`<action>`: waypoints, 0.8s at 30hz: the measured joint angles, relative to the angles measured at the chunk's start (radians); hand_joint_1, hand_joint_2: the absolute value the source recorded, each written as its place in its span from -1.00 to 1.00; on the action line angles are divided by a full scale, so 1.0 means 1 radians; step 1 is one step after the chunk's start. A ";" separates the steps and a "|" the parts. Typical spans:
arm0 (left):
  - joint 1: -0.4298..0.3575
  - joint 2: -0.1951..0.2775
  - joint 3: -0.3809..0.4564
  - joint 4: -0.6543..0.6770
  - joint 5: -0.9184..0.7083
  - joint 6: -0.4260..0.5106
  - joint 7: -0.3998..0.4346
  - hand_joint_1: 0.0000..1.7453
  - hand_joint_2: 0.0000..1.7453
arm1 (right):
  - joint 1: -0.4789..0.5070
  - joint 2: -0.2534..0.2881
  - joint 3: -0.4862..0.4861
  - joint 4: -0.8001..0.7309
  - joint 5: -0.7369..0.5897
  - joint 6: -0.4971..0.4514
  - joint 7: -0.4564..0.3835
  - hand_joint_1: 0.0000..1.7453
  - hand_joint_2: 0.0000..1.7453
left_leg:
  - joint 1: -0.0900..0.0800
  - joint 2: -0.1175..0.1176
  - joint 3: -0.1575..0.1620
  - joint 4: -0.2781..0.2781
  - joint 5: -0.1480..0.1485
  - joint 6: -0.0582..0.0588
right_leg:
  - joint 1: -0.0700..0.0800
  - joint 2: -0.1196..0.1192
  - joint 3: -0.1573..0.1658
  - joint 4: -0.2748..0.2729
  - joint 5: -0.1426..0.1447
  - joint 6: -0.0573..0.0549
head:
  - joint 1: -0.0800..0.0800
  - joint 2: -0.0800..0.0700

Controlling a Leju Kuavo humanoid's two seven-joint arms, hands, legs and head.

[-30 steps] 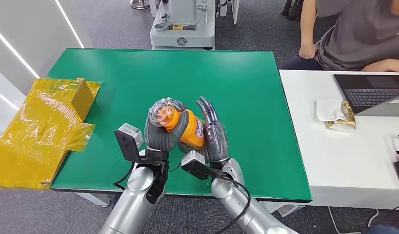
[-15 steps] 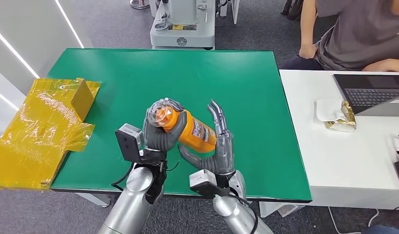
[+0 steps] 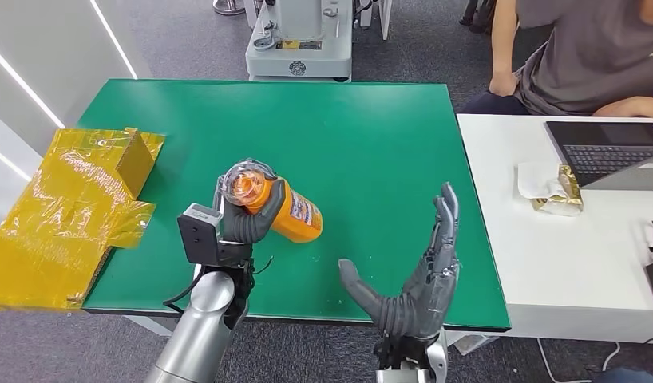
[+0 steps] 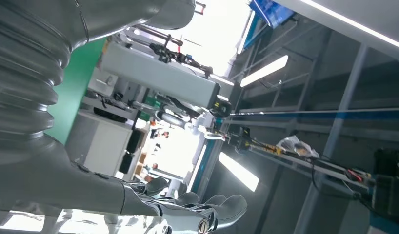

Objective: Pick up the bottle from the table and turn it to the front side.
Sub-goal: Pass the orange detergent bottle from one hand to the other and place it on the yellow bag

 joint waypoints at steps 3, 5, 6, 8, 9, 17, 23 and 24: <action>0.002 0.008 0.007 0.000 -0.007 0.015 -0.005 1.00 1.00 | 0.015 0.000 -0.010 -0.031 -0.003 0.000 0.000 -1.00 1.00 | 0.000 0.000 0.000 0.000 0.000 0.000 | 0.000 0.000 0.000 0.000 0.000 0.000 | 0.000 0.000; 0.004 0.015 0.015 0.000 -0.016 0.032 -0.013 1.00 1.00 | 0.023 -0.001 -0.014 -0.043 -0.011 0.000 0.000 -1.00 1.00 | 0.000 0.000 0.000 0.000 0.000 0.000 | 0.000 0.000 0.000 0.000 0.000 0.000 | 0.000 0.000; 0.005 0.020 0.020 0.000 -0.022 0.043 -0.016 1.00 1.00 | 0.026 -0.002 -0.016 -0.047 -0.017 0.000 0.000 -1.00 1.00 | 0.000 0.000 0.000 0.000 0.000 0.000 | 0.000 0.000 0.000 0.000 0.000 0.000 | 0.000 0.000; 0.005 0.031 0.032 -0.001 -0.037 0.063 -0.017 1.00 1.00 | 0.029 -0.002 -0.018 -0.049 -0.029 0.000 0.000 -1.00 1.00 | 0.000 0.000 0.000 0.000 0.000 0.000 | 0.000 0.000 0.000 0.000 0.000 0.000 | 0.000 0.000; 0.005 0.038 0.038 -0.001 -0.044 0.072 -0.017 1.00 1.00 | 0.030 -0.002 -0.019 -0.049 -0.033 0.000 0.000 -1.00 1.00 | 0.000 0.000 0.000 0.000 0.000 0.000 | 0.000 0.000 0.000 0.000 0.000 0.000 | 0.000 0.000; -0.001 0.094 0.064 -0.010 -0.138 0.146 -0.042 1.00 1.00 | 0.036 -0.007 -0.017 -0.048 -0.060 0.000 0.000 -1.00 1.00 | 0.000 0.000 0.000 0.000 0.000 0.000 | 0.000 0.001 0.000 0.000 0.000 0.000 | 0.000 0.000; -0.076 0.165 0.066 -0.068 -0.363 0.237 -0.016 1.00 1.00 | 0.030 -0.016 0.001 -0.034 -0.101 0.001 0.000 -1.00 1.00 | 0.000 0.000 0.000 0.000 0.000 0.000 | 0.000 0.000 0.000 0.001 0.000 0.000 | 0.000 0.000; -0.093 0.175 0.066 -0.077 -0.389 0.247 -0.004 1.00 1.00 | 0.028 -0.017 0.004 -0.031 -0.104 0.001 0.000 -1.00 1.00 | 0.000 0.000 0.000 0.000 0.000 0.000 | 0.000 0.000 0.000 0.001 0.000 -0.001 | 0.000 0.000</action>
